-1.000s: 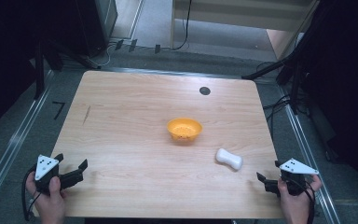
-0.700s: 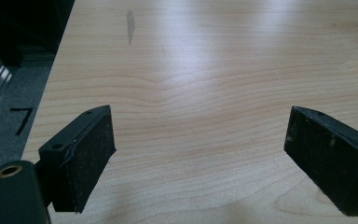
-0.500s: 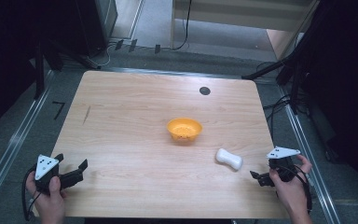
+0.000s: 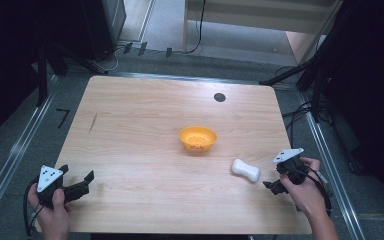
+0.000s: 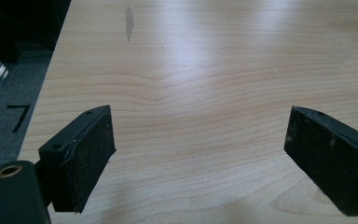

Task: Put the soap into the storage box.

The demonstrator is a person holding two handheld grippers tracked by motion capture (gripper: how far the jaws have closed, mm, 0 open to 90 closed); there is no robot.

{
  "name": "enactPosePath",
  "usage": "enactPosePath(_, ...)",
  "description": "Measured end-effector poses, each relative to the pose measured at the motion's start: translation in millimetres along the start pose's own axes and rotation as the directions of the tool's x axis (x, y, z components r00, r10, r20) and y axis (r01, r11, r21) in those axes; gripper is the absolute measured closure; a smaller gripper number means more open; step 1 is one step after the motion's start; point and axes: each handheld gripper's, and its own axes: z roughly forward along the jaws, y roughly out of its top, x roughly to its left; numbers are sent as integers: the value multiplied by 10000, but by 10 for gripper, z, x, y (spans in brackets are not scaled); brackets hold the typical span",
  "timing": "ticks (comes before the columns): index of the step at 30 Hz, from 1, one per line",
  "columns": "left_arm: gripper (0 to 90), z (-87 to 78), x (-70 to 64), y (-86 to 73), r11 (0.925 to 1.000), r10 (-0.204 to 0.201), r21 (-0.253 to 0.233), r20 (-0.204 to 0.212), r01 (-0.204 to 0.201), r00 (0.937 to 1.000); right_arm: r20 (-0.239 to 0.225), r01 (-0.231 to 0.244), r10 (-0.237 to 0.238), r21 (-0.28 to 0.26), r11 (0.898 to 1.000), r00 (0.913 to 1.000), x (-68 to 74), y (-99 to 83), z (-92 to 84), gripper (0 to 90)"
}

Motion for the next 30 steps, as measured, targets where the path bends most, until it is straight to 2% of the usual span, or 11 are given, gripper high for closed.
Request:
enactPosePath(6, 89, 0, 4, 0, 10000, -8, 0, 15, 8, 10000, -225, 367, -363, 168, 9992, 9991, 9, 136, 45, 7)
enactPosePath(17, 89, 0, 9, 2, 10000, -28, 31, 42, 28, 10000, -580, 645, -611, 577, 9962, 9964, 36, 309, 97, 7)
enactPosePath(26, 89, 2, 12, 2, 10000, -58, 16, 62, 58, 10000, -1087, 1128, -1029, 887, 9897, 9887, 82, 488, 162, 42)
enactPosePath(30, 89, 1, 13, 2, 10000, -67, 17, 59, 67, 10000, -1226, 1168, -1044, 985, 9883, 9869, 101, 527, 189, 62)
